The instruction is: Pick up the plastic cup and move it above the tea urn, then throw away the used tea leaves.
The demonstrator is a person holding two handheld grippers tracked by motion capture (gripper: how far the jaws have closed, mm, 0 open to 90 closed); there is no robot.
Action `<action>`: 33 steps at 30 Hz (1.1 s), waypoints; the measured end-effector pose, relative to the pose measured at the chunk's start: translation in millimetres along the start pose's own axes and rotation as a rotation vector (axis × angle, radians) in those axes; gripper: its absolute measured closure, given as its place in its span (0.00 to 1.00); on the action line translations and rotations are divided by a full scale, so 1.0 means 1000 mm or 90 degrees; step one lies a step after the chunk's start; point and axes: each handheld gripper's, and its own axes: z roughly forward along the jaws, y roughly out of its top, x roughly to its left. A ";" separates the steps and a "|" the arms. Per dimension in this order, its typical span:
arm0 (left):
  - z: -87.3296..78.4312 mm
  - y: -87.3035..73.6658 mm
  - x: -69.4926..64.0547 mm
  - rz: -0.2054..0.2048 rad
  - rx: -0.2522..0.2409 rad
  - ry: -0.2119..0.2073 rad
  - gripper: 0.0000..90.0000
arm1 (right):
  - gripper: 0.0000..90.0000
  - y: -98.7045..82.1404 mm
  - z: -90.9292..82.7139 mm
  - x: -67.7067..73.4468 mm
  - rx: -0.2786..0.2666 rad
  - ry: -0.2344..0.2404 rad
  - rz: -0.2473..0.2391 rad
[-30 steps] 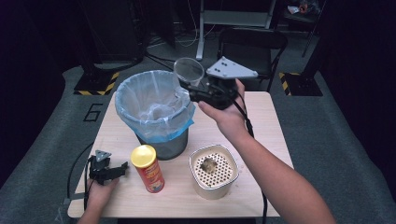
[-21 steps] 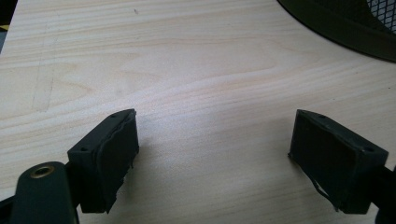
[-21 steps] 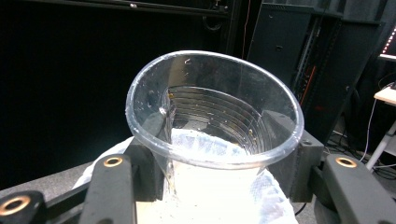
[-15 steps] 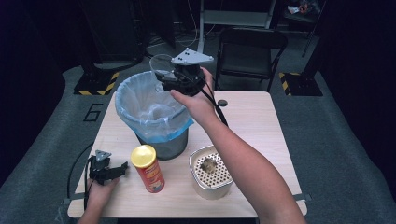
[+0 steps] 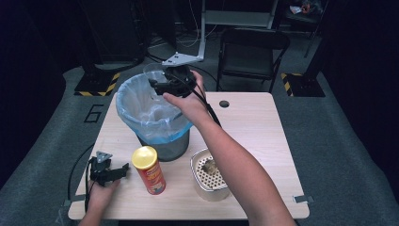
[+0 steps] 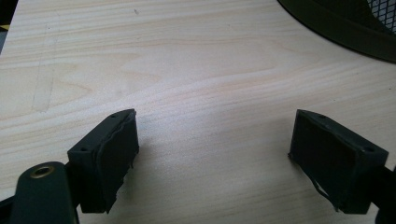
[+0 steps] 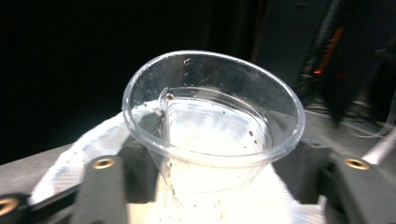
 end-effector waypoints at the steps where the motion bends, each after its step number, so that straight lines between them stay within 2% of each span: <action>1: 0.000 0.000 0.000 0.000 0.000 0.000 0.16 | 0.39 0.000 0.000 0.000 0.000 0.000 0.000; 3: 0.000 0.000 0.000 0.000 0.000 0.000 0.16 | 0.22 -0.003 0.004 0.003 0.013 0.011 0.011; 4: 0.000 0.000 0.000 0.000 0.000 0.000 0.16 | 0.20 -0.006 0.004 0.005 0.025 0.004 0.018; 9: 0.000 0.000 0.000 0.000 -0.001 0.001 0.16 | 0.20 -0.011 -0.001 0.000 0.015 -0.003 0.023; 12: 0.000 -0.001 -0.002 -0.007 -0.006 -0.001 0.17 | 0.24 -0.013 -0.014 -0.005 -0.002 -0.001 0.028; 13: -0.001 -0.001 -0.002 -0.007 -0.003 -0.003 0.17 | 0.24 -0.013 -0.014 -0.005 -0.002 -0.001 0.028; 18: -0.005 0.002 -0.002 -0.004 0.020 -0.001 0.21 | 0.30 -0.023 -0.035 -0.014 -0.008 0.005 0.024; 22: -0.013 0.006 -0.006 -0.004 0.011 -0.014 0.20 | 0.34 -0.036 -0.055 -0.024 -0.019 -0.008 0.026; 23: -0.013 0.006 -0.006 -0.004 0.011 -0.014 0.20 | 0.34 -0.036 -0.055 -0.024 -0.019 -0.008 0.026; 27: -0.023 0.010 -0.008 -0.002 -0.004 -0.041 0.20 | 0.36 -0.049 -0.076 -0.031 -0.025 -0.028 0.016; 29: -0.024 0.011 -0.009 -0.009 -0.008 -0.044 0.20 | 0.36 -0.051 -0.079 -0.033 -0.026 -0.027 0.012; 30: -0.028 0.014 -0.010 -0.017 -0.012 -0.047 0.20 | 0.36 -0.055 -0.086 -0.035 -0.031 -0.030 0.020; 33: -0.031 0.017 -0.012 -0.017 -0.018 -0.045 0.20 | 0.36 -0.058 -0.092 -0.037 -0.034 -0.033 0.020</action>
